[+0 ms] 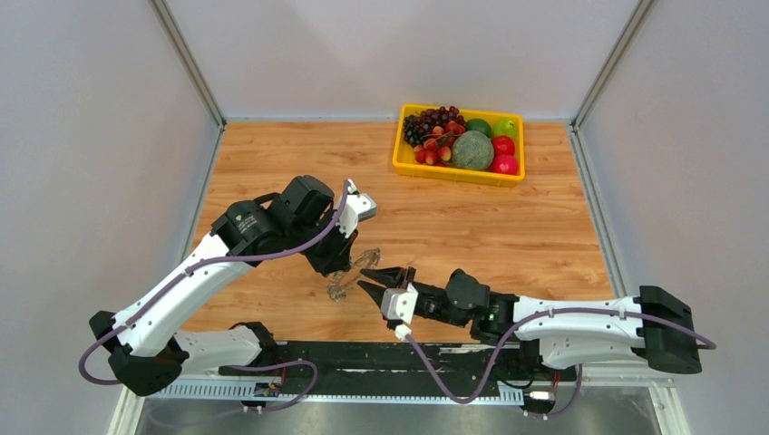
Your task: Remove the keys from the keyring
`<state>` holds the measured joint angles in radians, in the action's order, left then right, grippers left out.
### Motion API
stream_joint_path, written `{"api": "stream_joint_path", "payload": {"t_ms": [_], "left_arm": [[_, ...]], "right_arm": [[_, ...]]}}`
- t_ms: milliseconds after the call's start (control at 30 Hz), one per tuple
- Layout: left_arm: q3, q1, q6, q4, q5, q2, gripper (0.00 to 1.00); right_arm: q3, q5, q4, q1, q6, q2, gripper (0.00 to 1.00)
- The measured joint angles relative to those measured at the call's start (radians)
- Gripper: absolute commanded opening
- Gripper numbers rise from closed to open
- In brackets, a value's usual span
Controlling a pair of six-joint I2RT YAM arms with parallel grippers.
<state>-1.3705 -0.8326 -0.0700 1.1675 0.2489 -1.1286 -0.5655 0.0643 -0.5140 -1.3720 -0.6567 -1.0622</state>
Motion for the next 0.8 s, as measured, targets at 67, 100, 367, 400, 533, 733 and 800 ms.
{"api": "stream_joint_path", "payload": {"t_ms": [67,100,367,400,533,733,800], "left_arm": [[0.000,0.000,0.002,-0.001,0.000,0.000,0.00],[0.000,0.000,0.005,-0.001,0.000,0.000,0.00],[-0.006,0.000,0.008,-0.003,0.000,0.001,0.00],[-0.008,0.000,0.008,-0.005,0.001,0.001,0.00],[-0.011,0.000,0.008,-0.005,0.002,0.003,0.00],[-0.013,0.000,0.008,-0.005,0.002,0.003,0.00],[-0.013,0.000,0.008,-0.006,0.002,0.003,0.00]], "right_arm": [[0.000,-0.022,0.001,0.008,0.072,0.014,0.28],[0.000,-0.028,0.001,0.011,0.088,0.016,0.27],[-0.046,-0.151,0.050,0.121,0.303,0.016,0.27],[-0.051,-0.165,0.054,0.135,0.319,0.016,0.27],[-0.066,-0.207,0.060,0.168,0.356,0.005,0.27],[-0.079,-0.245,0.062,0.181,0.379,-0.030,0.27],[-0.081,-0.254,0.062,0.182,0.383,-0.039,0.27]]}}
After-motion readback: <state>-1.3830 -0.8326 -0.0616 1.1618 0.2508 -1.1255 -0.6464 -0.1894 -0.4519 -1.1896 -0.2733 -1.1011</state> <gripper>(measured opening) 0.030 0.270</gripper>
